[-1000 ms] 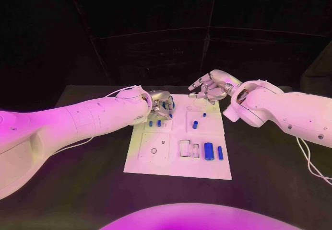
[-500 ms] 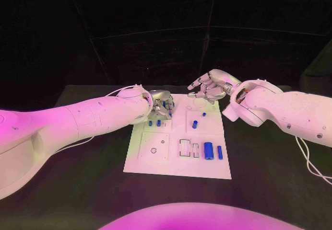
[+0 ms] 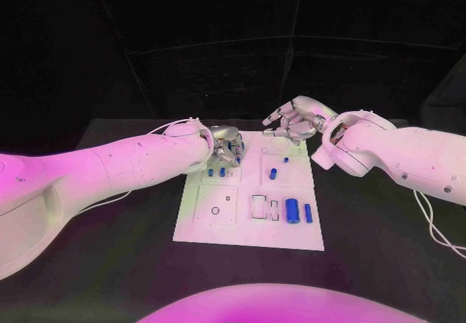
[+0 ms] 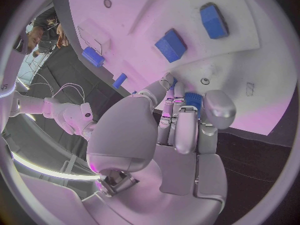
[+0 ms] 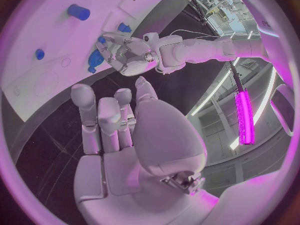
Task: Assemble the parts on the task board
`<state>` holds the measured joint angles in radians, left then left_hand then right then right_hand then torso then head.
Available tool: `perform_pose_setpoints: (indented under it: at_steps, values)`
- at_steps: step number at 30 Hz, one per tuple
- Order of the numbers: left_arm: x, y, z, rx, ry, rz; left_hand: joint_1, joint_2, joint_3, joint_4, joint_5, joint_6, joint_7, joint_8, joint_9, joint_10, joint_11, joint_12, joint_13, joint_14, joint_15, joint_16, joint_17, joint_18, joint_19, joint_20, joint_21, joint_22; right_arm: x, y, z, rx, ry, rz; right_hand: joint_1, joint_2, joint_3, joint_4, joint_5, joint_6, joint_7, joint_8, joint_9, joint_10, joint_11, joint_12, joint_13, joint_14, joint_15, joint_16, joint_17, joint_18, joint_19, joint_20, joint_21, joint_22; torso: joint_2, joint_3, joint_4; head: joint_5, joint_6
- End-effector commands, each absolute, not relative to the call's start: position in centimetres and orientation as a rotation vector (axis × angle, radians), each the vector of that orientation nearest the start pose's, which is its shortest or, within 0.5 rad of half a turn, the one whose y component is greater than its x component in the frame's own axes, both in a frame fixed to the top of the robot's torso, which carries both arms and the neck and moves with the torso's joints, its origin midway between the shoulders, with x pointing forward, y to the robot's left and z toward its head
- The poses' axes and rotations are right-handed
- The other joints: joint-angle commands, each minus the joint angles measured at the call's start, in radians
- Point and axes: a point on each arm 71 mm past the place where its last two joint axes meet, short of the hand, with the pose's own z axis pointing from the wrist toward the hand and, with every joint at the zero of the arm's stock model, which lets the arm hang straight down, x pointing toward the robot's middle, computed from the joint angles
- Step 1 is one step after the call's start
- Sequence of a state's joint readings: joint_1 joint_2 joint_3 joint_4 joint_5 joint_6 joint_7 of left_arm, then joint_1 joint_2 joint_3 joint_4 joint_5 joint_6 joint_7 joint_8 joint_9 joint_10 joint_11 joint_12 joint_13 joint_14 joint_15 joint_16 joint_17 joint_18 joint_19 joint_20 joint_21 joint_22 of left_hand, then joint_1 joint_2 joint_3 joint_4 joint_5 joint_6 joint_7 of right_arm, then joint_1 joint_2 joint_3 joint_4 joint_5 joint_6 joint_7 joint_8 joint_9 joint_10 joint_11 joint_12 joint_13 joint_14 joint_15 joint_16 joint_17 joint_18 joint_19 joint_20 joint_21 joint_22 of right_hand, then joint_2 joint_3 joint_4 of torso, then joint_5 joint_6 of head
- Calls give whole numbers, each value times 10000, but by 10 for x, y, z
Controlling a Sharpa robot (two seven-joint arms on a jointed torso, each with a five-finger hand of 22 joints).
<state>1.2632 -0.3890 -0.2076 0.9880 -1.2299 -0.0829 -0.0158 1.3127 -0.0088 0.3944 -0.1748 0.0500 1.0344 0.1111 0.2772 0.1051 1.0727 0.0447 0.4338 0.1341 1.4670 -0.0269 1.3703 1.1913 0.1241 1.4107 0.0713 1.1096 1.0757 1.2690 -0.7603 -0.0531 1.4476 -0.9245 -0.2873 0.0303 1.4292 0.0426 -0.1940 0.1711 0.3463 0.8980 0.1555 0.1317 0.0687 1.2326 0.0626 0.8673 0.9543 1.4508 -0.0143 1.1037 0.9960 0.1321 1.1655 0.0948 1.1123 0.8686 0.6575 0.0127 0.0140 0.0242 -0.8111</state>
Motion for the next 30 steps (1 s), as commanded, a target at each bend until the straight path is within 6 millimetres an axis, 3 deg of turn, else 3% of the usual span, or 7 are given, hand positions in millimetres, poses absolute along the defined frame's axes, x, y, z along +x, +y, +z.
perform_pose_setpoints:
  at_steps: [1,13,21,24,30]
  values:
    - [552,114,-241,2105,19646,-6462,-17,54,136,0,-22,128,16,-72,-10,135,3,-114,-67,264,-75,32,-23,-125,75,-31,43,25,509,-178,-160,2332,17076,10111,83,8,9,49,26,-72,-7,56,11,-83,5,32,4,60,7,-27,8,112,-63,15,-53,-1,4,-4,3,-1,-1]
    - [551,118,-236,1631,18936,-7122,-286,-207,413,-19,-19,254,44,-344,-149,380,40,-552,-310,279,-52,-1,-145,-146,112,-27,89,100,508,-180,-160,2356,17064,10078,77,9,6,56,20,-71,-7,58,11,-82,5,33,2,62,7,-23,15,111,-61,15,-53,0,-10,-5,5,0,53]
    - [549,125,-222,923,18781,-7534,-336,-232,446,-2,-19,289,49,-376,-166,425,44,-605,-339,274,-50,-27,-202,-140,108,-24,65,80,508,-185,-160,2422,17051,9987,77,9,6,56,20,-71,-7,58,11,-82,5,33,2,62,7,-23,15,111,-61,15,-53,0,-35,3,60,26,88]
    - [550,129,-215,662,18645,-7628,-341,-240,489,-7,-17,304,49,-407,-181,445,42,-651,-363,272,-50,-39,-230,-141,111,-22,70,90,508,-185,-160,2429,17051,9976,77,9,6,56,20,-71,-7,58,11,-82,5,33,2,62,7,-23,15,111,-61,15,-53,0,-32,-10,59,71,120]
    - [551,141,-211,354,18926,-7578,-339,-263,514,-21,-19,311,54,-431,-193,458,46,-683,-379,271,-48,-44,-242,-142,109,-20,68,92,508,-186,-160,2437,17058,9960,77,9,6,56,20,-71,-7,58,11,-82,5,33,2,62,7,-23,15,111,-61,15,-53,0,-24,11,27,117,159]
